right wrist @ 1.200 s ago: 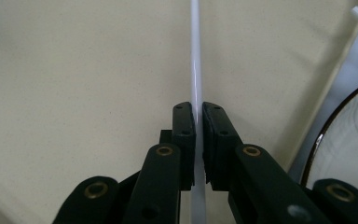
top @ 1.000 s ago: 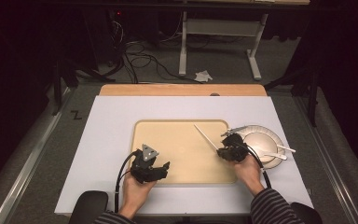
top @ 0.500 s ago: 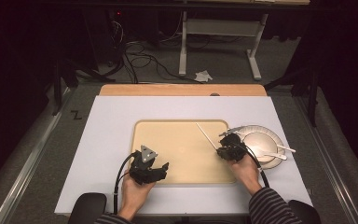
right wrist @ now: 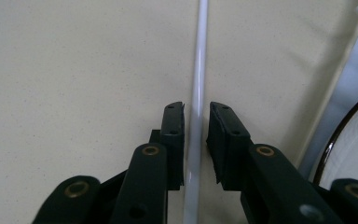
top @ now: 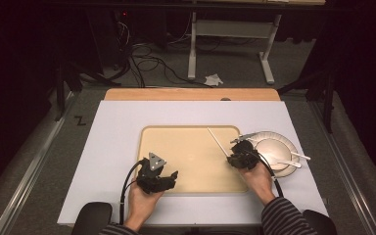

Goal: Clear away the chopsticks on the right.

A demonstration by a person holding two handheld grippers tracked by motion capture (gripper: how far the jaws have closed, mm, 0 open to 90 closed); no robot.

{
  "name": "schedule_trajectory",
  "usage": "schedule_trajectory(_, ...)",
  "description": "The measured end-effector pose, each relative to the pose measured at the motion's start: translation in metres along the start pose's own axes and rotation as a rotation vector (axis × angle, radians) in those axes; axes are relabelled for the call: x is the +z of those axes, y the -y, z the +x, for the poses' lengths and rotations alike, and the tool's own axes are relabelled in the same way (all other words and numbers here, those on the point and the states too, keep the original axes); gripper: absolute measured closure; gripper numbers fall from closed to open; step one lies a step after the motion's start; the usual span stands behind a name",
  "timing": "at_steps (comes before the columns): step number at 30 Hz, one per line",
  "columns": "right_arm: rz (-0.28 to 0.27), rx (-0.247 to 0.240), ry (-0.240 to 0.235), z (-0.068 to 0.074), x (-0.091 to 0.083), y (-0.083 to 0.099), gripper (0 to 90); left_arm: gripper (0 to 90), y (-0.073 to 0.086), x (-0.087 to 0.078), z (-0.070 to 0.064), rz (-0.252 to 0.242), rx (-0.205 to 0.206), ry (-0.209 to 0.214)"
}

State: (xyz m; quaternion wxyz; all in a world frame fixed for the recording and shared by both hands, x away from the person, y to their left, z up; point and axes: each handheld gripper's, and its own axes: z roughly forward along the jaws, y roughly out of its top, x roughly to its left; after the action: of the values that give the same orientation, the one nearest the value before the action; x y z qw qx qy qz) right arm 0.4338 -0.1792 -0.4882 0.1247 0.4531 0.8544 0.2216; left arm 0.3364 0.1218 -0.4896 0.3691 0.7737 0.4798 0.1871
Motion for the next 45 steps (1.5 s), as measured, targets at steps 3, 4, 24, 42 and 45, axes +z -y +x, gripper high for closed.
schedule_trajectory(3,0.0,0.002,0.009,0.0,0.0,0.0,75.5,31.3,0.0,0.0,0.0,0.0,0.001,0.002)
schedule_trajectory(4,0.001,0.002,0.012,0.0,0.0,0.0,75.1,31.3,0.0,0.0,0.0,0.001,0.001,0.003)
schedule_trajectory(24,-0.062,-0.028,-0.043,0.002,-0.015,0.004,52.4,31.5,-0.002,0.004,-0.004,0.012,0.023,0.02)
schedule_trajectory(42,-0.213,-0.027,-0.177,-0.011,-0.06,0.023,52.3,31.7,-0.008,0.017,-0.011,0.024,0.048,0.064)
schedule_trajectory(45,-0.235,-0.04,-0.177,-0.014,-0.069,0.027,52.5,31.7,-0.01,0.019,-0.013,0.026,0.058,0.075)
